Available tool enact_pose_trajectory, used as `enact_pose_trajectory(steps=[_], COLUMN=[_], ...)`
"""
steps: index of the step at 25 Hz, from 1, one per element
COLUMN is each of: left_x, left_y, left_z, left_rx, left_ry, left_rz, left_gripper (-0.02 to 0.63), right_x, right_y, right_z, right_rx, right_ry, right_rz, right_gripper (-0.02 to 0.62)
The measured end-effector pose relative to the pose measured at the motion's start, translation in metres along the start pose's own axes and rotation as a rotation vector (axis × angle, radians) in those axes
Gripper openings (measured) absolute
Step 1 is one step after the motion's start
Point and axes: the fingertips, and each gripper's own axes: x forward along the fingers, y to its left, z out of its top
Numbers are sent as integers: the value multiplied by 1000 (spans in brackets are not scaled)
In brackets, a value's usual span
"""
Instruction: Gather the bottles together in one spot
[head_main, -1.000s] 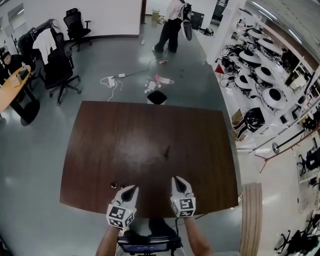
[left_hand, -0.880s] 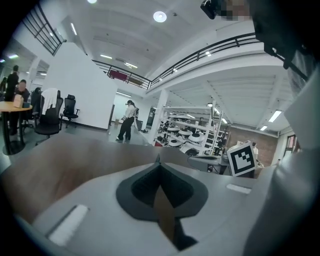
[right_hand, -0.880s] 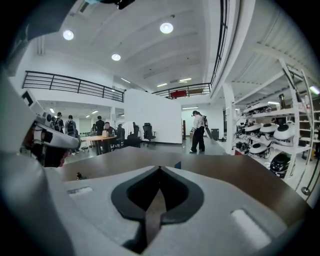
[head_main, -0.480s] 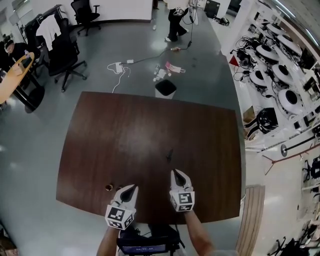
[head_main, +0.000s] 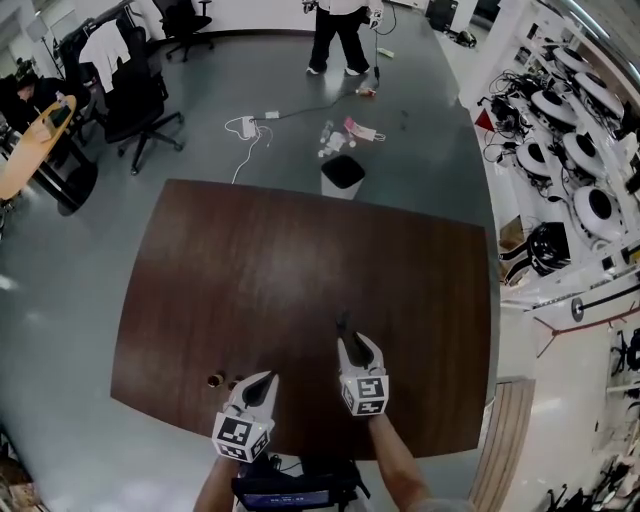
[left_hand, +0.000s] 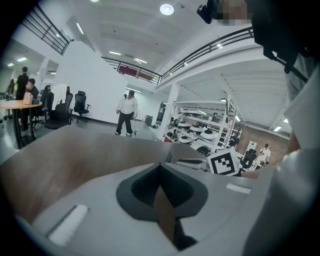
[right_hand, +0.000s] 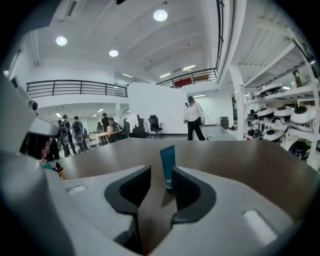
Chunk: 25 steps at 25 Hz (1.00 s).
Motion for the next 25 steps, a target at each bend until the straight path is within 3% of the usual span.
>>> enact_pose_trajectory(steps=[8,17,25], left_x=[6,11,12], left_y=[4,12,12], left_z=[-2,-4,-8], left_rx=[-12,-23,-25], left_ry=[22,32,37], left_rz=[29,49,50], left_gripper=[2,2,2], right_x=[32,50,49], right_y=[-7,-16,-18], right_z=[-7,-5,-6], right_rx=[8,-21,-40], right_ry=[31,32,26], right_rz=[8,-9,-23], right_gripper=[190,190,115])
